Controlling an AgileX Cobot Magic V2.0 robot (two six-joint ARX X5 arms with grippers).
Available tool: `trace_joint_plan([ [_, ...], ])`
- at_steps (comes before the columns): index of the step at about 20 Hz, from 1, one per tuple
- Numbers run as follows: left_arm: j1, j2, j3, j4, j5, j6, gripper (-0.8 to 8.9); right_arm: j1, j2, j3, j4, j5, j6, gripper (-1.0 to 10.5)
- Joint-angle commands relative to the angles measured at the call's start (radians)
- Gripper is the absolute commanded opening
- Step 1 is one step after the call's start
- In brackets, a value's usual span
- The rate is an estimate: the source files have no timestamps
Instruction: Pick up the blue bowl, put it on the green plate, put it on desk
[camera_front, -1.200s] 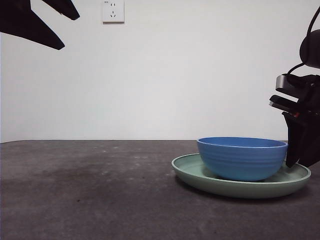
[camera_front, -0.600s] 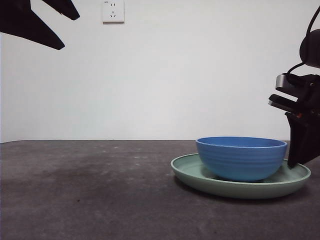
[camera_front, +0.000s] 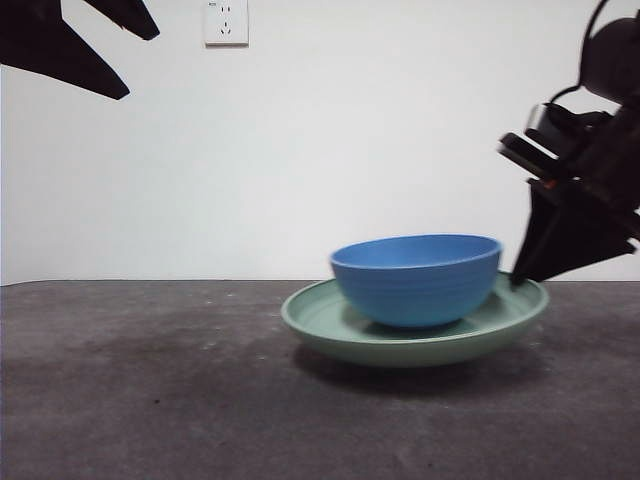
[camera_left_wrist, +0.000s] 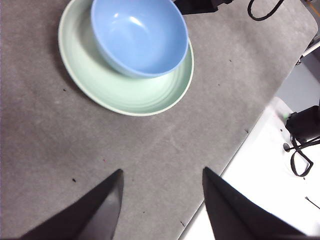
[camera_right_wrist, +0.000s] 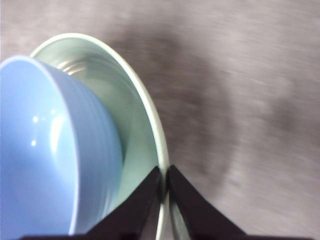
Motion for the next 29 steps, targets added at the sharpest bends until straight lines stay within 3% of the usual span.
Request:
trace_joint_plan([
  [1, -0.006, 0.004, 0.013, 0.006, 0.008, -0.002, 2.57, 0.037, 0.007, 0.012, 0.069, -0.013, 0.087, 0.1],
  [5, -0.006, 0.004, 0.013, 0.006, 0.008, -0.002, 2.57, 0.089, 0.009, 0.012, 0.192, -0.004, 0.192, 0.1],
  [12, -0.006, 0.004, 0.013, 0.005, 0.008, -0.002, 2.57, 0.143, 0.087, 0.013, 0.304, 0.022, 0.279, 0.1],
  [17, -0.006, 0.004, 0.013, 0.004, 0.008, -0.002, 2.57, 0.167, 0.18, 0.013, 0.362, 0.038, 0.315, 0.1],
  [24, -0.006, 0.004, 0.013, 0.004, 0.008, -0.002, 2.57, 0.174, 0.224, 0.013, 0.365, 0.045, 0.306, 0.1],
  [29, -0.006, 0.004, 0.013, 0.003, 0.008, -0.002, 2.57, 0.174, 0.221, 0.013, 0.364, 0.037, 0.306, 2.3],
])
